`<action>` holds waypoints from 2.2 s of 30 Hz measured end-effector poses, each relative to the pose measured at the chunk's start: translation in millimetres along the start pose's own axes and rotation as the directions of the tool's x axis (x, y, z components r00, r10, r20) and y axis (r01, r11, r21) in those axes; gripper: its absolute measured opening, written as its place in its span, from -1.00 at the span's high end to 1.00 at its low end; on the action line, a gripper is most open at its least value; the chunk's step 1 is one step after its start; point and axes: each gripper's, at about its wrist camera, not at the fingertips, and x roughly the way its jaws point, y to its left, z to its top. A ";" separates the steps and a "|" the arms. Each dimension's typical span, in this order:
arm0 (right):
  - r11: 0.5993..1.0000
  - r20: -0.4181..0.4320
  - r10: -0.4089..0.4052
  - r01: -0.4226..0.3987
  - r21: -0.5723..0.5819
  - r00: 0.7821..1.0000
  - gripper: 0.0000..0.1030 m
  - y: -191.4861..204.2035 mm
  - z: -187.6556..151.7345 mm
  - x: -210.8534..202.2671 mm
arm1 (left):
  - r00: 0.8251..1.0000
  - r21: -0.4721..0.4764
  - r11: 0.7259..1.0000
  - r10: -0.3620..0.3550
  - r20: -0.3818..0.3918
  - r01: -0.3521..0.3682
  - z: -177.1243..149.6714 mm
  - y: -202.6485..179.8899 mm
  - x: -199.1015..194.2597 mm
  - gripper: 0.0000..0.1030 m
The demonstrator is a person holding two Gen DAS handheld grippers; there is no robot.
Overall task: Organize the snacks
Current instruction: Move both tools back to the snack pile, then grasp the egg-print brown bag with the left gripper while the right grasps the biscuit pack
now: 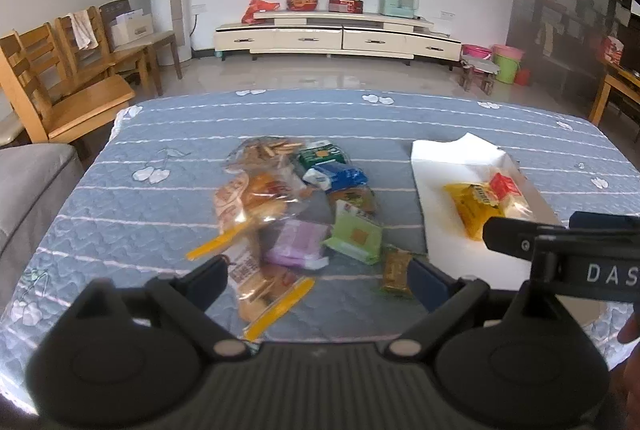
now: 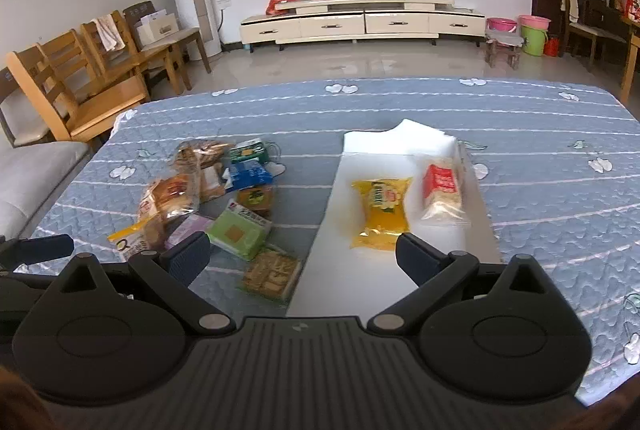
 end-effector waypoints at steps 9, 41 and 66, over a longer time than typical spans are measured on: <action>1.000 -0.011 0.018 -0.018 -0.025 1.000 -1.00 14.7 -2.3 6.3 | 1.000 -0.023 1.000 0.014 -0.001 -0.014 -5.9 15.6 -0.3 -0.87; 0.992 -0.091 0.105 -0.111 -0.066 0.990 -1.00 27.4 -27.4 30.5 | 0.999 -0.060 0.998 0.017 -0.046 -0.020 -50.0 64.6 16.9 -0.87; 0.996 -0.118 0.076 -0.080 -0.030 0.990 -1.00 8.3 -32.3 44.3 | 0.993 -0.213 0.977 -0.028 -0.116 0.003 -7.1 75.4 112.4 0.46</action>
